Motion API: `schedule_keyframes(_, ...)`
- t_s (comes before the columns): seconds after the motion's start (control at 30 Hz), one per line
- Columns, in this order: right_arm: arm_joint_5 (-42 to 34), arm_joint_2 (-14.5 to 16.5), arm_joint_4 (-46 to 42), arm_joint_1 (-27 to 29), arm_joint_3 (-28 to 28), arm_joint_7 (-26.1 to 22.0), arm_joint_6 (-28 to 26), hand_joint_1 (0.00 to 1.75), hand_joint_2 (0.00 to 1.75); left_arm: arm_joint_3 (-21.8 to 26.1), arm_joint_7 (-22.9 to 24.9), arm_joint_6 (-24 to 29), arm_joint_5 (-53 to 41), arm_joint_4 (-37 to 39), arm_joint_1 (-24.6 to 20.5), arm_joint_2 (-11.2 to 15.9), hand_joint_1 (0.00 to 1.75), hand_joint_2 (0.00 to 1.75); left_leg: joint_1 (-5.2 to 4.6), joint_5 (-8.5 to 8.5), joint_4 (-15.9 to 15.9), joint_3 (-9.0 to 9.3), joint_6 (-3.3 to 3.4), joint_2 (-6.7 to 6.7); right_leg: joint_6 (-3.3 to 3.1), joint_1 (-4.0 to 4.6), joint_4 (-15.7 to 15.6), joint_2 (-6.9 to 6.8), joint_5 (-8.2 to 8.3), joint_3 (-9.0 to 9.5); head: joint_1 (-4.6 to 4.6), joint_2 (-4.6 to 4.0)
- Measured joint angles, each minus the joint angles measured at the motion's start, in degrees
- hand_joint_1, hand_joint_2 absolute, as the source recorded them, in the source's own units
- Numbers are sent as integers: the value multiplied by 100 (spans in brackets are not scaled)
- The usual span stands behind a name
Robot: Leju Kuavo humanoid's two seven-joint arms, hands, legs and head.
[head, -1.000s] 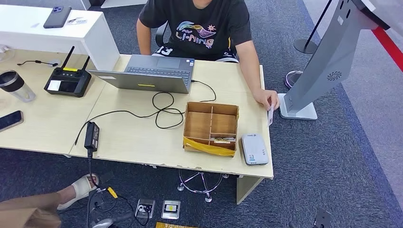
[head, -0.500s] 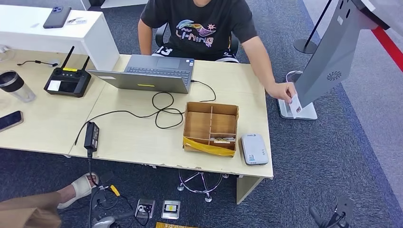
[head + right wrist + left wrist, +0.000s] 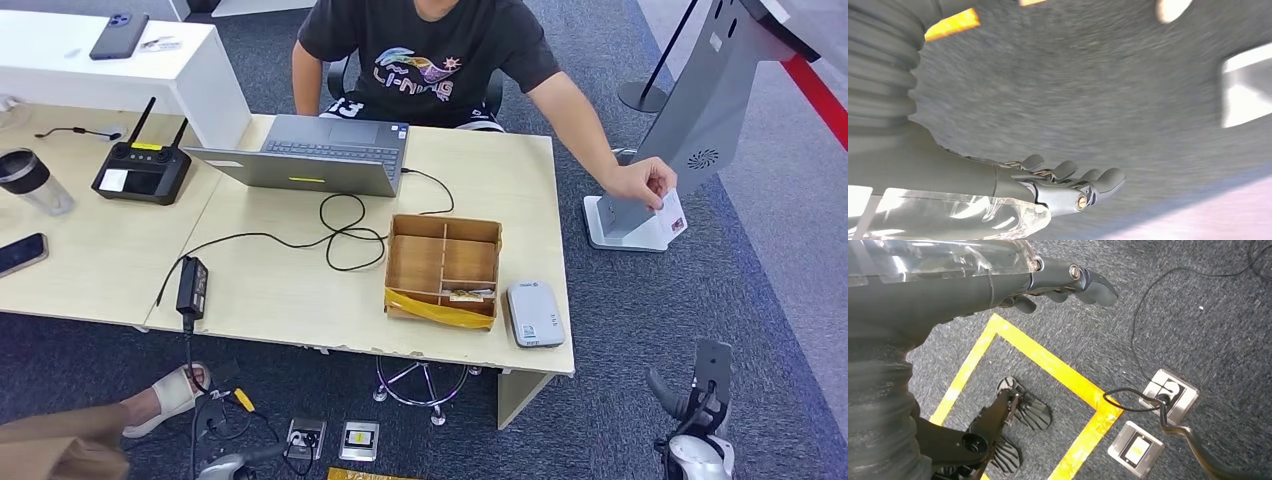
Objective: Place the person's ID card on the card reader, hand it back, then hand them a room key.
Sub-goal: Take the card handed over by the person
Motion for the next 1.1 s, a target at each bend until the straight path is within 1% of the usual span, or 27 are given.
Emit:
schedule_keyframes(0.03,387,1,-312,1,-59,191,-2,0,175,-1,1,0,1,1,-14,-7,0,175,0,1,0,0,0,-2,0,0,1,-2,0,0,0,0)
schedule_keyframes(0.1,910,2,-911,-12,-159,456,-6,0,175,-1,5,0,1,1,-39,-23,0,175,0,4,1,1,2,-7,0,0,1,-8,0,0,1,0)
schedule_keyframes(0.3,1560,-13,-2446,-20,-416,854,-10,0,175,-2,39,0,-20,2,-97,-72,0,175,-1,7,2,1,2,-11,0,-1,2,-7,0,-1,0,0)
schedule_keyframes(0.47,1812,-57,-3338,-18,-558,1016,-9,0,175,-3,87,0,-67,15,-171,-125,0,175,-2,6,2,1,2,-10,0,-2,1,-6,0,-1,2,0)
schedule_keyframes(0.6,1893,-74,-3838,-21,-607,958,-8,0,175,-3,101,-5,-56,17,-212,-164,0,175,-2,6,2,1,2,-10,0,-2,1,-5,0,-1,1,0)
schedule_keyframes(0.67,2077,-77,-4075,-33,-599,904,-8,0,175,-5,103,-11,-30,16,-228,-190,0,175,-1,6,2,0,2,-10,0,-2,2,-5,0,-1,1,0)
schedule_keyframes(0.73,2571,-72,-4330,-43,-574,902,-7,0,175,-28,106,-11,-5,16,-252,-219,0,175,-1,6,2,0,2,-11,0,-1,2,-7,0,-1,1,0)
schedule_keyframes(0.8,3331,-64,-4611,-45,-481,983,-3,0,175,-72,114,-8,1,16,-278,-249,0,175,-1,6,2,-1,2,-11,0,-1,3,-7,0,0,1,0)
schedule_keyframes(0.87,4151,-53,-4914,-44,-299,1170,0,0,175,-115,132,-5,-3,16,-307,-274,0,175,0,6,1,-1,2,-11,0,0,5,-6,0,-1,-1,0)
schedule_keyframes(0.93,4731,-37,-5196,-44,-98,1358,-1,0,175,-157,168,-4,-10,16,-335,-293,0,175,0,6,1,-1,2,-11,-1,1,5,-7,0,-2,-1,0)
schedule_keyframes(1.1,5097,-11,-5637,-46,228,1472,-1,0,175,-222,213,-4,-19,16,-356,-317,0,175,0,6,1,-2,2,-10,-1,0,5,-6,-1,-2,1,0)
